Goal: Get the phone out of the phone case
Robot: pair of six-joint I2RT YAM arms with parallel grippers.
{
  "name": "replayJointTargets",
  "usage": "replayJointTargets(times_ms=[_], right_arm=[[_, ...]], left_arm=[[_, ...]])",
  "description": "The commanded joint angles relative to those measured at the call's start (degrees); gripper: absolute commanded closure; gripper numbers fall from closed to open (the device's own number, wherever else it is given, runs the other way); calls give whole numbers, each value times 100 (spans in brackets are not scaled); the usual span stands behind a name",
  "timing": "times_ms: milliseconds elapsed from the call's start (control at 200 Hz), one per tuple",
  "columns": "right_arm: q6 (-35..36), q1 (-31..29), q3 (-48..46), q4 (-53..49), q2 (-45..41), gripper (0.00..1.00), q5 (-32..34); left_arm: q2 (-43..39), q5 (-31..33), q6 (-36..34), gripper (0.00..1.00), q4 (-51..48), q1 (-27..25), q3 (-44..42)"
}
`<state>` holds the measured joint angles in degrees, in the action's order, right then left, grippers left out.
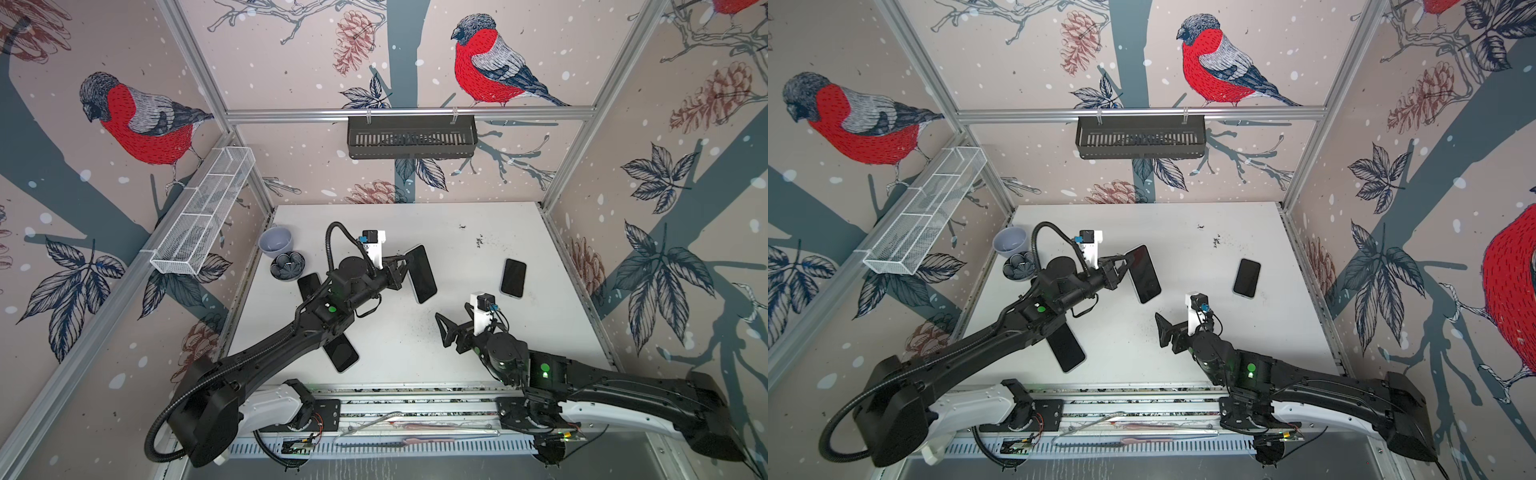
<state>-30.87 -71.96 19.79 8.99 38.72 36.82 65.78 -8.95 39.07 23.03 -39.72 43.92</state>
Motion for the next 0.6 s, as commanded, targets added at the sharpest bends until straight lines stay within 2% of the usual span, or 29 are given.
replayJointTargets(times_ms=[0,140,280,340,435,525,595], right_arm=[[515,-5,-170,240,-566,0,-95],[1268,23,-768,1060,-1816,1,-944],[1014,138,-1232,1587,-2957,0,-1082],[884,291,-1205,1555,-3166,0,-1405],[529,653,-871,1343,-2755,0,-2294],[101,1169,-411,1205,-1757,0,-3234],[-290,1700,-178,1613,-911,0,-4270]], left_arm=[[-313,219,-214,100,36,69,193],[-575,87,-70,100,169,158,240],[-878,152,338,100,757,163,-22],[-980,187,547,100,1080,158,-174],[-1056,192,901,100,1647,164,-384],[-1067,231,1199,100,2099,161,-570],[-1093,299,1399,100,2493,159,-762]])
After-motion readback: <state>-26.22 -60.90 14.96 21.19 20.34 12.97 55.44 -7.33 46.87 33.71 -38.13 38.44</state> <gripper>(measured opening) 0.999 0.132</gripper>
